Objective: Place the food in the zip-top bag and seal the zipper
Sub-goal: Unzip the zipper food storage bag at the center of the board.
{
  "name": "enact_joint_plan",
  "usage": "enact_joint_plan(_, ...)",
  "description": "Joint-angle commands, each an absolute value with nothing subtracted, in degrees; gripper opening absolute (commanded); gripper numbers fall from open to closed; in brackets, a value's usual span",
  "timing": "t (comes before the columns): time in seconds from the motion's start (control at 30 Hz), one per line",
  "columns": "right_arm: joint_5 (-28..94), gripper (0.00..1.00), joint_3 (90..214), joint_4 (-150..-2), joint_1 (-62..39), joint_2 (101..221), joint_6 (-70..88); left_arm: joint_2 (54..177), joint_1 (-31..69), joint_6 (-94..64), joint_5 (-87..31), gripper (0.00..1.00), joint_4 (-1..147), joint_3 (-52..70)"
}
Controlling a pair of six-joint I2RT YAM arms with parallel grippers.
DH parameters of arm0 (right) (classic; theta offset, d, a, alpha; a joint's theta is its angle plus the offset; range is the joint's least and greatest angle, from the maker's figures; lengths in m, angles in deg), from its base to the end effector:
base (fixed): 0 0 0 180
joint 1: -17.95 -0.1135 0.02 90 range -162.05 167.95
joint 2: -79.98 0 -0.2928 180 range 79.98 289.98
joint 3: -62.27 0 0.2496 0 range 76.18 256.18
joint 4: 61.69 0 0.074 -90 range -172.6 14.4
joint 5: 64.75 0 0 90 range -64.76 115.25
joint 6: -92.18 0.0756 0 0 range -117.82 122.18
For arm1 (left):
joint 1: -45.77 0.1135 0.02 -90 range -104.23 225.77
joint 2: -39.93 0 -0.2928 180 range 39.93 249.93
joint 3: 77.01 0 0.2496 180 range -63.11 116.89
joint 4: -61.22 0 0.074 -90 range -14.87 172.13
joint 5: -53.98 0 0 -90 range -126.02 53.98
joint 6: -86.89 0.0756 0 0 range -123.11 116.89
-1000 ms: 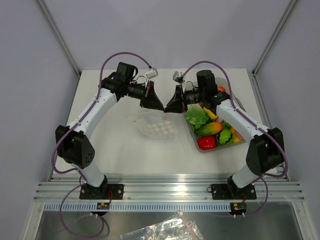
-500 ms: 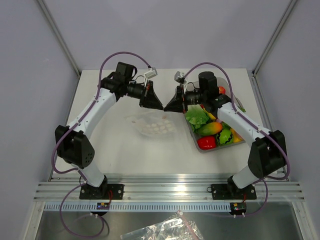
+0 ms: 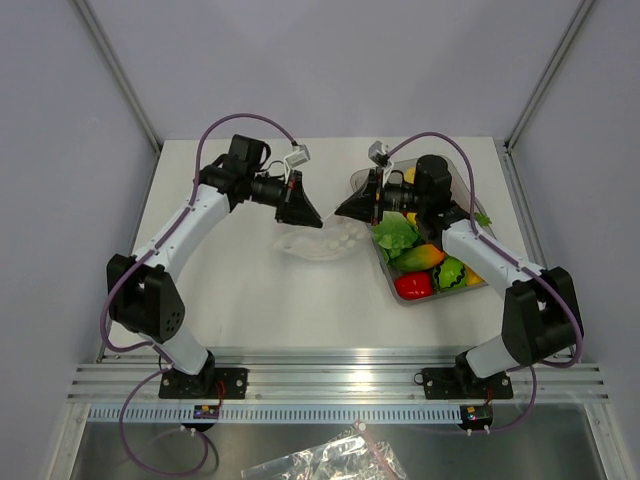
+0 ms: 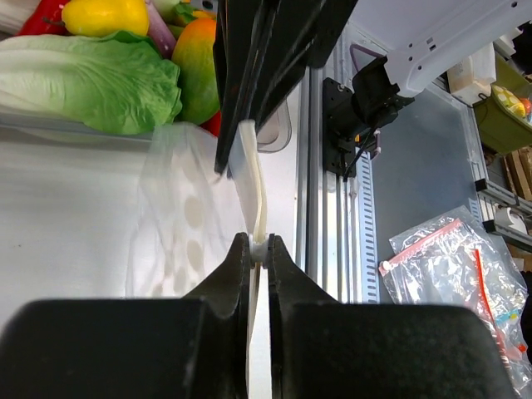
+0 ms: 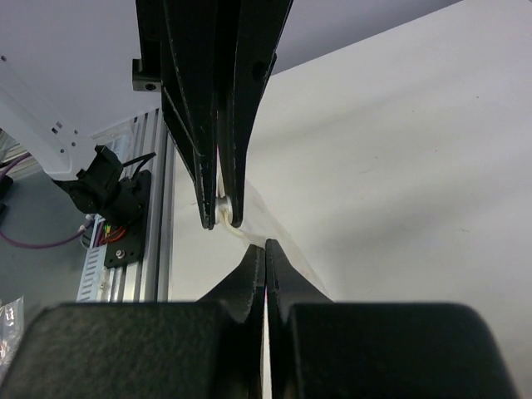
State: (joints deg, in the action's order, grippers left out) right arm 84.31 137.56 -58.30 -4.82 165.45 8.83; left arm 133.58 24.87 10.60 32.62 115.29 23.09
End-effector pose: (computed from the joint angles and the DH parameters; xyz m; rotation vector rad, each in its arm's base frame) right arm 0.3019 0.1970 0.3479 -1.0198 1.4693 1.2357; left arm 0.3066 -0.1925 0.3587 1.1446 1.8226 -1.4681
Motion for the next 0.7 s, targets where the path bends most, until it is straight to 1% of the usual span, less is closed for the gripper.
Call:
enact_joint_plan(0.0, 81.49, 0.0, 137.17, -39.32, -2.01, 163.56, 17.55, 131.25, 25.73, 11.21, 32.8, 0.0, 116.87, 20.39)
enact_joint_plan(0.2, 82.55, 0.0, 138.75, -41.31, -0.16, 164.61, 17.47, 129.59, 28.54, 11.83, 32.54, 0.0, 117.58, 18.11)
enact_joint_plan(0.3, 81.41, 0.0, 140.6, -43.08, 1.25, 166.02, 15.89, 127.83, 29.86, 10.16, 32.36, 0.0, 115.3, 15.56)
enact_joint_plan(0.4, 80.97, 0.0, 142.09, -41.16, 3.09, 168.3, 16.94, 126.42, 31.35, 7.97, 32.8, 0.0, 112.05, 12.49)
enact_joint_plan(0.67, 81.06, 0.0, 144.91, -37.46, 4.77, 171.99, 21.6, 123.52, 34.61, 7.61, 32.45, 0.0, 111.25, 8.53)
